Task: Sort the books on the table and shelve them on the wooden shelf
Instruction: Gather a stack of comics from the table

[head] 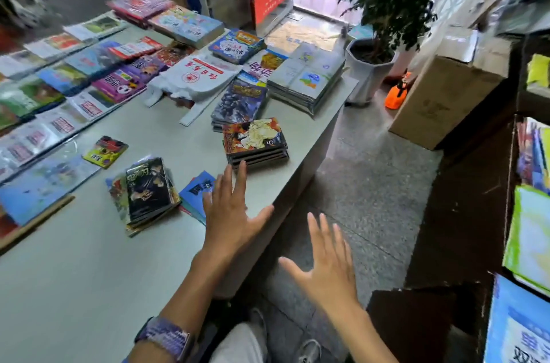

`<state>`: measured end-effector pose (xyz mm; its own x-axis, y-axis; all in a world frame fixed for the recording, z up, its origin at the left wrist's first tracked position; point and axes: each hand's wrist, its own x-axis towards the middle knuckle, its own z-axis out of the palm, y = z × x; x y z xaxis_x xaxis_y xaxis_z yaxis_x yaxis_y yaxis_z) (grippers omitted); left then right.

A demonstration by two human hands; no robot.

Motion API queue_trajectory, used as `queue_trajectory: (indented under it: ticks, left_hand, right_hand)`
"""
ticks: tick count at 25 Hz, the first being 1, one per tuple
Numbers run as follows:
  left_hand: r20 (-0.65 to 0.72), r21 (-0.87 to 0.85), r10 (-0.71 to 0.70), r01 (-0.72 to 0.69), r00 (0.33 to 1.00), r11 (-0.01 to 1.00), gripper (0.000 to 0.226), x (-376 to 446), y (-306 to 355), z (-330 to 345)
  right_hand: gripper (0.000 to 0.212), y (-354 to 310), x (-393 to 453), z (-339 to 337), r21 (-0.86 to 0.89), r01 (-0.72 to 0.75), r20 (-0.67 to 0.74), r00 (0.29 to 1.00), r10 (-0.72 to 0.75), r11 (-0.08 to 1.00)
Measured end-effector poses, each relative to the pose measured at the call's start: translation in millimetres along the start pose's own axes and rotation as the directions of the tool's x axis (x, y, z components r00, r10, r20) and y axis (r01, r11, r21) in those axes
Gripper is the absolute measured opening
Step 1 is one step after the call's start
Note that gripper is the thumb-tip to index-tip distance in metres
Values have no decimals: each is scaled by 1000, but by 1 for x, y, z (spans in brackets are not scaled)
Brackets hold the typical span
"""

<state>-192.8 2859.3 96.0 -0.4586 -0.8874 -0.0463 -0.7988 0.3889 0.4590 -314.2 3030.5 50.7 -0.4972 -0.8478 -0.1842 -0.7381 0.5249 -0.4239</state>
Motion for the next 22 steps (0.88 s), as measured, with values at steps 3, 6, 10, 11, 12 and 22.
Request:
queue_trajectory:
  ticks: [3, 6, 10, 11, 12, 22]
  left_hand:
    - [-16, -88, -112, 110, 994, 990, 100, 12, -21, 2]
    - [4, -138, -184, 182, 983, 974, 100, 38, -45, 4]
    - [23, -170, -233, 234, 972, 957, 96, 77, -72, 0]
    - [33, -178, -251, 252, 968, 951, 96, 85, -80, -3]
    - [39, -183, -267, 270, 963, 945, 96, 91, -88, -5]
    - [32, -279, -392, 385, 920, 880, 80, 177, -131, -21]
  right_hand:
    - [104, -12, 32, -1, 2, 36, 44, 998, -36, 999]
    - [105, -28, 67, 4, -1, 45, 79, 996, -45, 999]
    - [104, -51, 107, 13, 8, 67, 95, 993, -67, 998]
    - [103, -58, 117, 16, 20, 70, 91, 993, -72, 997]
    - [102, -65, 126, 19, 35, 72, 89, 993, -75, 997]
    - [90, -118, 271, -1, 66, 168, 136, 975, -175, 984]
